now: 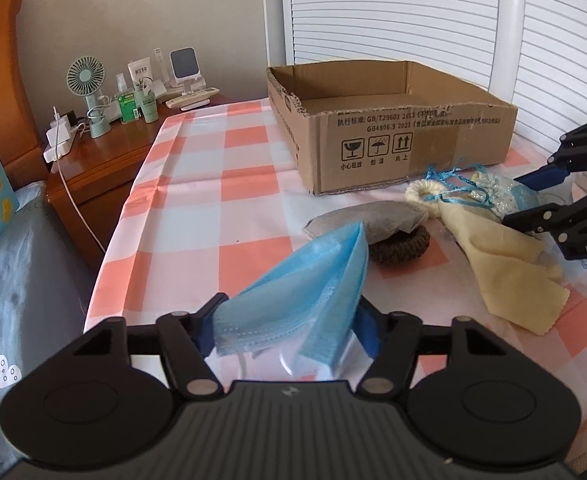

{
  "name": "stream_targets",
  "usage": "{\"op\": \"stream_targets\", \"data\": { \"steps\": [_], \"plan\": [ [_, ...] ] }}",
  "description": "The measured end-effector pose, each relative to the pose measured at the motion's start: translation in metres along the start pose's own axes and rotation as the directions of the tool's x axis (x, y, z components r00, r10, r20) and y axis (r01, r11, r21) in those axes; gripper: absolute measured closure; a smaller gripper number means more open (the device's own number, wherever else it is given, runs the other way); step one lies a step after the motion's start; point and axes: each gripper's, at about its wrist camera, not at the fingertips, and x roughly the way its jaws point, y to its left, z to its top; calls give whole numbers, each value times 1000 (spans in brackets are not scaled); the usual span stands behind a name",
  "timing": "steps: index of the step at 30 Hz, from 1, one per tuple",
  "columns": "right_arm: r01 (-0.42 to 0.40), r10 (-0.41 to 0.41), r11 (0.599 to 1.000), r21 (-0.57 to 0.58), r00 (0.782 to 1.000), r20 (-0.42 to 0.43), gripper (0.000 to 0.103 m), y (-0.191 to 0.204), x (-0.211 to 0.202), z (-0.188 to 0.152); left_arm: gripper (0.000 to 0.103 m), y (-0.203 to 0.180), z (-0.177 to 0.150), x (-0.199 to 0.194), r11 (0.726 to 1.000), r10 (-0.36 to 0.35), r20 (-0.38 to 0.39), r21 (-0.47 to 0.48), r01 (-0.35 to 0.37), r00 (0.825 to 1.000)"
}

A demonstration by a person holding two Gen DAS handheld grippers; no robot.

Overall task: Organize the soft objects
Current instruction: 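Close the left tool on the blue mask while the right tool grasps the blue sachet, then carry the mask into the cardboard box and open the left tool while the right drops the sachet in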

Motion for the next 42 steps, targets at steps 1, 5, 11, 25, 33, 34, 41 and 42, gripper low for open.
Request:
{"op": "stream_targets", "data": {
  "steps": [1,5,11,25,33,34,41,42],
  "plan": [
    [3,-3,1000,0,1000,0,62,0,0,0,52,1,0,-1,1000,-4,0,1,4,1000],
    [13,-13,1000,6,1000,-1,71,1,-3,0,59,4,-1,-5,1000,-30,-4,6,30,1000],
    [26,-26,999,22,1000,7,74,-2,-9,-1,70,8,-1,-14,998,-59,4,4,59,998],
    [53,-57,997,60,996,69,74,-7,-43,8,71,16,14,-45,994,-110,35,31,109,993],
    [75,-88,992,102,987,135,74,-20,-66,22,71,12,62,-57,982,-150,99,129,137,984],
    [79,-95,991,111,985,144,74,-23,-68,24,71,12,71,-57,980,-156,107,138,141,982],
    [86,-119,981,174,976,185,74,-43,-71,32,71,-6,147,-23,966,-178,152,217,143,972],
    [85,-119,980,181,975,188,74,-46,-71,33,70,-10,159,-12,965,-178,149,222,142,973]
  ]
}}
